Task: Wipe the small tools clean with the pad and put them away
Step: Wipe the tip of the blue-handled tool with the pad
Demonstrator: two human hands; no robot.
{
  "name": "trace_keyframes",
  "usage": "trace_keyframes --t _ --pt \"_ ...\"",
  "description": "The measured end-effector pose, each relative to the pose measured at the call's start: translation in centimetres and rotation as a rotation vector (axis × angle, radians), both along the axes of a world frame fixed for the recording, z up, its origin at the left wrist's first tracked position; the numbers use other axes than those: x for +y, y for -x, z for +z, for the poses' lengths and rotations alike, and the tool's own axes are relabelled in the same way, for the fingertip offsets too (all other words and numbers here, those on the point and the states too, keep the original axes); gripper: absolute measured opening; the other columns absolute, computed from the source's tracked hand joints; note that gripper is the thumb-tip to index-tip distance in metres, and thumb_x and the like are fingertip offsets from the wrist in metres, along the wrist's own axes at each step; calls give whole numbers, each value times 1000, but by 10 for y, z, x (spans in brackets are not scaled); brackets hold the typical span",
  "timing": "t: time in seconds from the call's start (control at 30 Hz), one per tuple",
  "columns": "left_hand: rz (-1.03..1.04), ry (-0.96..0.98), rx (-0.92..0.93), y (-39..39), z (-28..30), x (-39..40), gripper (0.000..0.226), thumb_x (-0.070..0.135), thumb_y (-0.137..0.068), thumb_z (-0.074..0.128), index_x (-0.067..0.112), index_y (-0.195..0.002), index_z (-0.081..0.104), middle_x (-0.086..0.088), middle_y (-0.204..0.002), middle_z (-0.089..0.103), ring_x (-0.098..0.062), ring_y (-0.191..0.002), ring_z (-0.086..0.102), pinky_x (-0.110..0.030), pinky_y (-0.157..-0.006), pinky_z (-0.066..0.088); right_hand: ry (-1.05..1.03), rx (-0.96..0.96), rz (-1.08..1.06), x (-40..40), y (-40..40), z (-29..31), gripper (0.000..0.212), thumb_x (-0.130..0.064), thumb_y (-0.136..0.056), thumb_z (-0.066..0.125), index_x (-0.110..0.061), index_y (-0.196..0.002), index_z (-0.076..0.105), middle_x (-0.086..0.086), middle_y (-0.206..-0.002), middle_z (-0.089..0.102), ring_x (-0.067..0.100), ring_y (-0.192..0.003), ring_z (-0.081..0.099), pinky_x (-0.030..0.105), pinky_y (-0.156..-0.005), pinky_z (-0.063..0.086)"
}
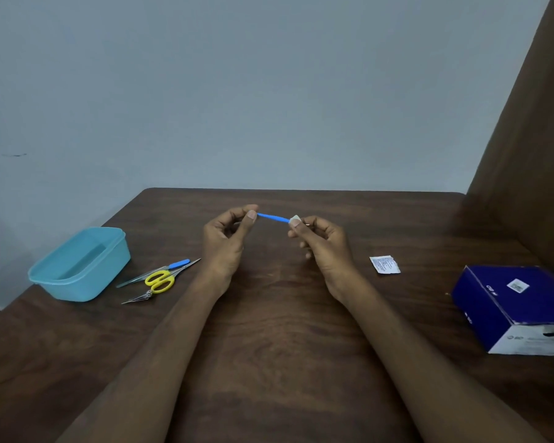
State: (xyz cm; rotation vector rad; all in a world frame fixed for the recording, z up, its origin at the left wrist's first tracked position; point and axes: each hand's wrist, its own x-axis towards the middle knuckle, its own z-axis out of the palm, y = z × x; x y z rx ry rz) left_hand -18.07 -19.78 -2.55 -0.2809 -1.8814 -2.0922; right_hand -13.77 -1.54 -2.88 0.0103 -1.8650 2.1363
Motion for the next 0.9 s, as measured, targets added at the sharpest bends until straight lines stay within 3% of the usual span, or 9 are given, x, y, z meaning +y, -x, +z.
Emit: trace_keyframes --t 0.17,0.33,0.53,0.67,0.9 --pt "-34 2 19 -3 -1 1 12 14 -99 76 17 -109 81 13 -100 82 11 -85 66 -8 -67 47 69 -40 -12 3 4 -1 13 -29 -96 78 -20 -86 77 4 -86 79 8 -64 53 23 -57 41" --pt "-38 46 34 -5 -1 1 15 7 -99 74 17 -108 81 18 -85 78 10 -72 61 -8 -66 45 102 -25 -28 4 5 -3 11 -25 -94 81 -16 -88 78 2 -84 77 7 -63 53 23 -56 40" --pt "-28 341 177 -9 -2 -3 27 5 -94 78 28 -107 85 5 -76 74 -3 -73 62 -20 -83 51 108 -21 -32 5 6 -4 15 -27 -93 81 -16 -84 78 2 -84 76 8 -62 52 23 -55 40" --pt "-41 579 284 -17 0 0 30 5 -90 81 27 -110 85 18 -80 73 -1 -74 66 -16 -80 50 0 -10 -50 3 8 -11 15 -29 -91 83 -16 -86 80 16 -84 75 12 -65 53 29 -60 43" --pt "-50 618 274 -15 -1 0 30 4 -88 82 27 -106 87 15 -76 71 -3 -69 62 -15 -77 50 107 -8 -196 11 15 -11 15 -28 -90 85 -14 -94 81 8 -79 70 9 -59 52 24 -54 43"
